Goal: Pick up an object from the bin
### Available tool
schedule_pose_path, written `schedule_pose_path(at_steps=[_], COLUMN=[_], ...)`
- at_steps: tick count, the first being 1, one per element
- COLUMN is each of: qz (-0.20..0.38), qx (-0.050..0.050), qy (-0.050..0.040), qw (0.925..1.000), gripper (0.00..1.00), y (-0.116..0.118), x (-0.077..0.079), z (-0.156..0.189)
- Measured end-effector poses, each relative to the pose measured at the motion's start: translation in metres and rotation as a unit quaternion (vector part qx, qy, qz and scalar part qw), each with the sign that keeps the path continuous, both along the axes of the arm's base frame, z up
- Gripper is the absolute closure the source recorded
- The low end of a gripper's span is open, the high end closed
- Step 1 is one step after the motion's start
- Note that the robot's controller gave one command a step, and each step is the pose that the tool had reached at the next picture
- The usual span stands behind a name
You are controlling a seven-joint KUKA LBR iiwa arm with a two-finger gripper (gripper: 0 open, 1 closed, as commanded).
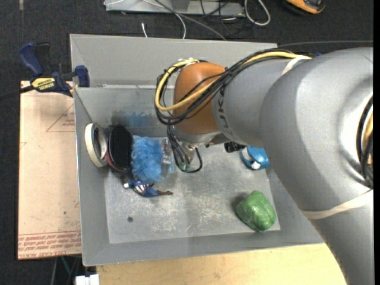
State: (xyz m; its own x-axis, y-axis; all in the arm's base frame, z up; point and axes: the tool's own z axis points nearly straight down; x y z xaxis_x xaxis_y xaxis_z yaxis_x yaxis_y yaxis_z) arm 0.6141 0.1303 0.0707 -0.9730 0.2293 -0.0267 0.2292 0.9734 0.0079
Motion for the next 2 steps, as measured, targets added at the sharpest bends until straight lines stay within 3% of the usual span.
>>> schedule_pose_path(at_steps=[1,2], qz=[-0.015,-0.006], qx=[0.000,-0.001], qy=[0.0009,-0.0005], qw=[0.9999,1.0000], gripper=[1.00,1.00], y=[-0.0011,0.0079], x=[0.0111,0.0013], z=[-0.0004,-0.0002])
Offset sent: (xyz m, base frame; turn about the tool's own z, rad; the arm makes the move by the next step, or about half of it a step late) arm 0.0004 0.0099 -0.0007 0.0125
